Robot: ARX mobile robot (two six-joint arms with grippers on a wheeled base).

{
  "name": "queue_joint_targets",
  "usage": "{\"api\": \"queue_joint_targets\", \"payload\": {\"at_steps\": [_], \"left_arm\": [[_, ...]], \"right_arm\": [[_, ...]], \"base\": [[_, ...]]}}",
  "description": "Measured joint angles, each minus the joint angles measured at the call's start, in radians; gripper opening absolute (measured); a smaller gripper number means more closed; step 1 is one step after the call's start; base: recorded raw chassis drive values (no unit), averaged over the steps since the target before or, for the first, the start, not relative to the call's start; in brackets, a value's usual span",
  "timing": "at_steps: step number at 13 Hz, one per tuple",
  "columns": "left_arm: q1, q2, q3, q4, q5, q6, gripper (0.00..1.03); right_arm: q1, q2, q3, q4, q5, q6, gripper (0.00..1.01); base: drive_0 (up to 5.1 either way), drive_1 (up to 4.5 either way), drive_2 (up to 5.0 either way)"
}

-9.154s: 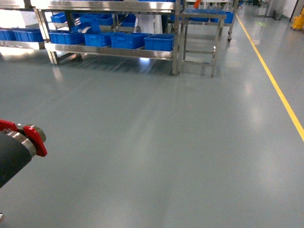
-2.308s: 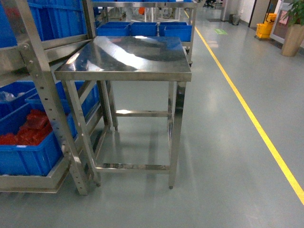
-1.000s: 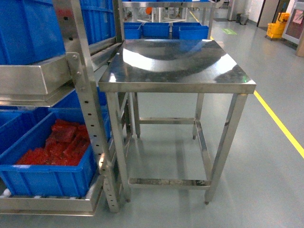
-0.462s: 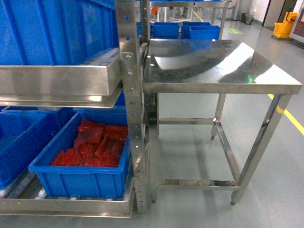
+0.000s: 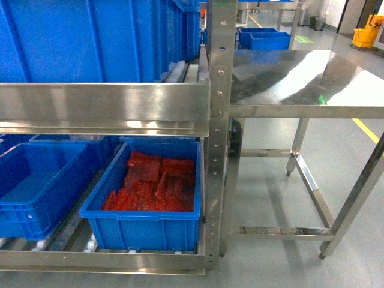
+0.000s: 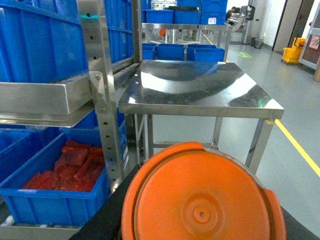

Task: Sort blue parts and orange caps into right shelf containers

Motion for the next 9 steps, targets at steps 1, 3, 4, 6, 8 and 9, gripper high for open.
{"api": "queue_joint_targets", "payload": {"at_steps": [1,3,4,6,8,9], "left_arm": [[0.0,0.0,0.0,0.0,0.0,0.0,0.43],[0.0,0.0,0.0,0.0,0.0,0.0,0.43],[0.0,0.0,0.0,0.0,0.0,0.0,0.43],[0.0,0.0,0.0,0.0,-0.001,0.0,0.43],[0.0,0.0,0.0,0.0,0.0,0.0,0.43],[0.0,0.0,0.0,0.001,0.0,0.0,0.43]], "right_arm": [[0.0,0.0,0.0,0.001,0.0,0.0,0.45],[0.0,0.0,0.0,0.003,0.0,0.0,0.45],[0.0,0.0,0.0,-0.002,0.0,0.0,0.45],[0.0,0.0,0.0,0.0,0.0,0.0,0.45],[0.0,0.0,0.0,0.002,0.0,0.0,0.45],[0.0,0.0,0.0,0.0,0.0,0.0,0.45]], "base": [[-4.9,2.46,2.5],[-4.9,2.47,2.5],[-5.1,2.27,2.3],[-5.1,2.35,2.3],[-5.1,2.32,2.3],[-5.2,2.24,2.2]]}}
